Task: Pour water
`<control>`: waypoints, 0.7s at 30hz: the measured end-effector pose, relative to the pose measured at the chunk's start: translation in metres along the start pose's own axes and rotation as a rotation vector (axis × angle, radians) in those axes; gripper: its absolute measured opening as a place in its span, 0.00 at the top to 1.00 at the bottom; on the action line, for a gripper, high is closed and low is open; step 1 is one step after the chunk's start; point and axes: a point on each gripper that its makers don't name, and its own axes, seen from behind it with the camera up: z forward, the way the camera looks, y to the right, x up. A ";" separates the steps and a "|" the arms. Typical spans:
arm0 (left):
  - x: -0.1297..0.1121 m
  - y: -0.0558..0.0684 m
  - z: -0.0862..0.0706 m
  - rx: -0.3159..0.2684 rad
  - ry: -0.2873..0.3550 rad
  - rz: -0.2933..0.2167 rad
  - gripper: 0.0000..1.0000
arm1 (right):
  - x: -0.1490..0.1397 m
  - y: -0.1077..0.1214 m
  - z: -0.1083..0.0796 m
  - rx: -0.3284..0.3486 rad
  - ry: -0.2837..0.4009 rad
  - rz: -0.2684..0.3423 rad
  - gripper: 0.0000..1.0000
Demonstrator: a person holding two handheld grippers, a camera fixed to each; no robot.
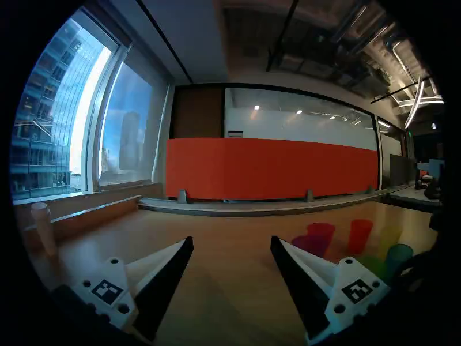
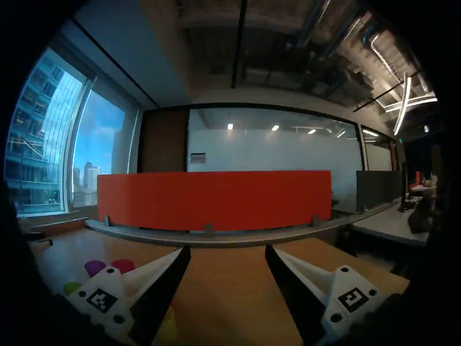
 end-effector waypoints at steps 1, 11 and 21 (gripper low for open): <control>-0.001 0.000 0.000 0.001 0.000 -0.001 0.00 | 0.000 0.000 0.000 0.000 0.000 0.000 0.00; -0.005 -0.003 0.000 0.003 -0.011 -0.001 0.00 | 0.002 -0.003 -0.001 0.004 0.001 0.002 0.00; -0.007 -0.001 0.002 -0.004 -0.014 0.018 0.00 | 0.002 -0.005 -0.001 0.006 0.001 0.000 0.00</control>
